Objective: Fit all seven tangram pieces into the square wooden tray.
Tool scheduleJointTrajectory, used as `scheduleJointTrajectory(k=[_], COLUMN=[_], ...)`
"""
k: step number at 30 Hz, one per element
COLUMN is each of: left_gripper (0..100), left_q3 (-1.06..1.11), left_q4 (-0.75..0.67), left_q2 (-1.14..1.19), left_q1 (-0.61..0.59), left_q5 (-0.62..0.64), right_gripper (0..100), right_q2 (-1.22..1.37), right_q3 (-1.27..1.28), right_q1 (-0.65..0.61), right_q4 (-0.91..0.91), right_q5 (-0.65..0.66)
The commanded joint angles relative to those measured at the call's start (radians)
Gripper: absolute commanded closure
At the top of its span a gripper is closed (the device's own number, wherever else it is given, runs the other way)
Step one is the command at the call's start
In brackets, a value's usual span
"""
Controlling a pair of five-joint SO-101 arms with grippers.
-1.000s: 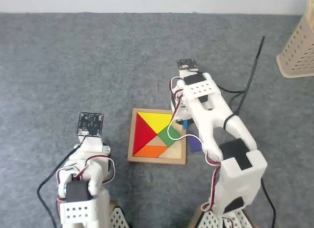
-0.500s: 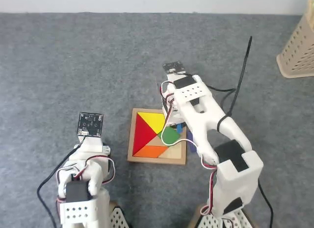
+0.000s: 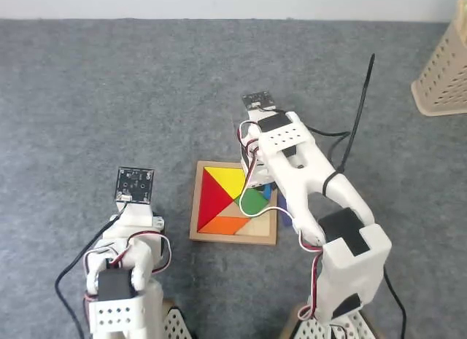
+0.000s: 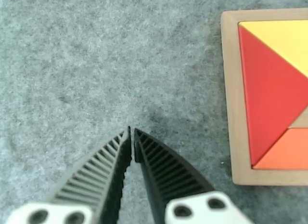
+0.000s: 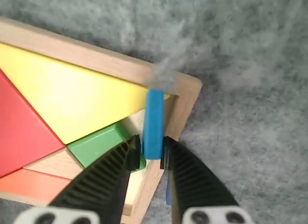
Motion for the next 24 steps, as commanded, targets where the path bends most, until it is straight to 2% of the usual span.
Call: scheduleJointTrajectory(k=[1, 8, 24], left_gripper=[99, 99, 99], left_q3=[-0.007, -0.007, -0.007], left_q4=[0.008, 0.008, 0.008], left_q2=[-0.02, -0.02, -0.02], left_q1=[0.0, 0.0, 0.0], left_q5=[-0.005, -0.005, -0.005], right_gripper=[91.5, 91.5, 91.5], right_q2=[-0.024, -0.024, -0.157], right_q3=[-0.014, -0.046, 0.006], right_q1=[-0.027, -0.127, -0.084], right_q4=[0.01, 0.008, 0.005], right_q5=[0.018, 0.054, 0.061])
